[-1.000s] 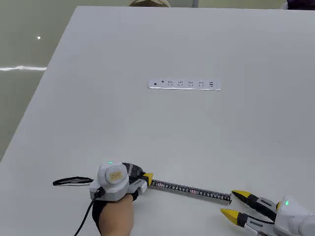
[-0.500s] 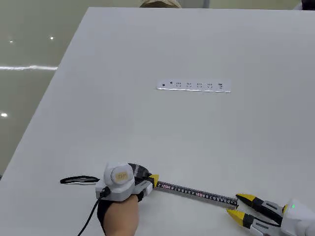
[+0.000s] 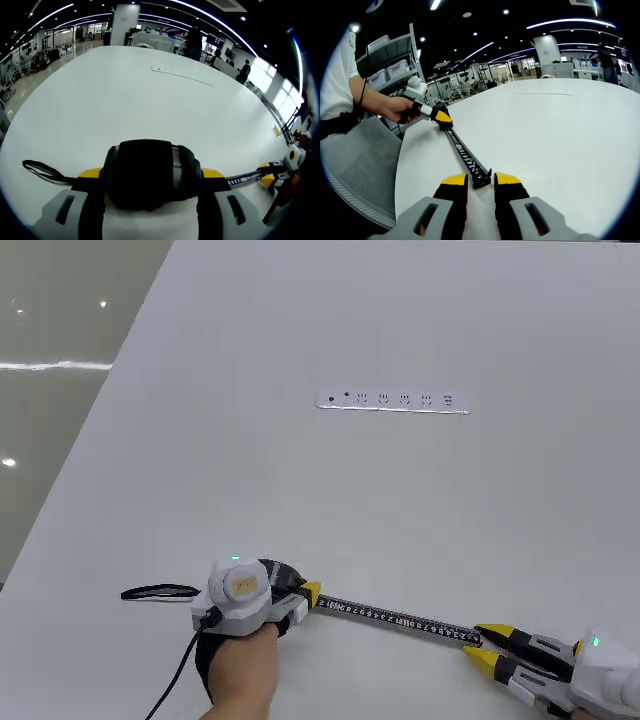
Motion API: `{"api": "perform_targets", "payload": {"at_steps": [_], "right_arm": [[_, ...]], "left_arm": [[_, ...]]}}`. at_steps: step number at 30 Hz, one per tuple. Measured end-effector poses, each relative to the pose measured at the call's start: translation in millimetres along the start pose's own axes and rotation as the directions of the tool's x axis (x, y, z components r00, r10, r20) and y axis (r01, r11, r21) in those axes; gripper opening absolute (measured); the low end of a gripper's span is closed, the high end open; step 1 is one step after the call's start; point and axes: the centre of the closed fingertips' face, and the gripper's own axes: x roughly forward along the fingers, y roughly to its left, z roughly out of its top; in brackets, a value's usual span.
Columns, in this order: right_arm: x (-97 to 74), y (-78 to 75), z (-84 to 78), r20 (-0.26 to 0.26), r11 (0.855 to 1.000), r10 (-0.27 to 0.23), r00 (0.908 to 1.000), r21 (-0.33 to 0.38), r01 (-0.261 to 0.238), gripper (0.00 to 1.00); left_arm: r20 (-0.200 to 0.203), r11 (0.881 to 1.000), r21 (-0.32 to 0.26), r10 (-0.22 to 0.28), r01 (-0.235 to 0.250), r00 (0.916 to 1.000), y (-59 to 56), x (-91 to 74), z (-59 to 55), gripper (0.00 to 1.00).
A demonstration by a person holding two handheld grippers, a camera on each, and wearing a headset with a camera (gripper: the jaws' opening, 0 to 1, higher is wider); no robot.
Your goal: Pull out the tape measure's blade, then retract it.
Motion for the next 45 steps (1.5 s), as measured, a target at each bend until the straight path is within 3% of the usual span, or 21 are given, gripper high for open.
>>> {"api": "perform_targets", "payload": {"at_steps": [12, 45], "right_arm": [[0.6, 0.1, -1.0, -0.002, 1.000, 0.016, 0.9999, -0.011, -0.016, 0.13], [0.7, -2.3, -0.2, 0.000, 0.999, 0.002, 1.0000, -0.044, -0.002, 0.12]], "left_arm": [[0.004, 1.000, 0.003, 0.001, -0.001, 1.0000, 0.0, 0.3, 0.0, 0.73], [0.001, 1.000, -0.005, 0.001, -0.001, 1.0000, 0.4, -0.2, -0.5, 0.72]]}}
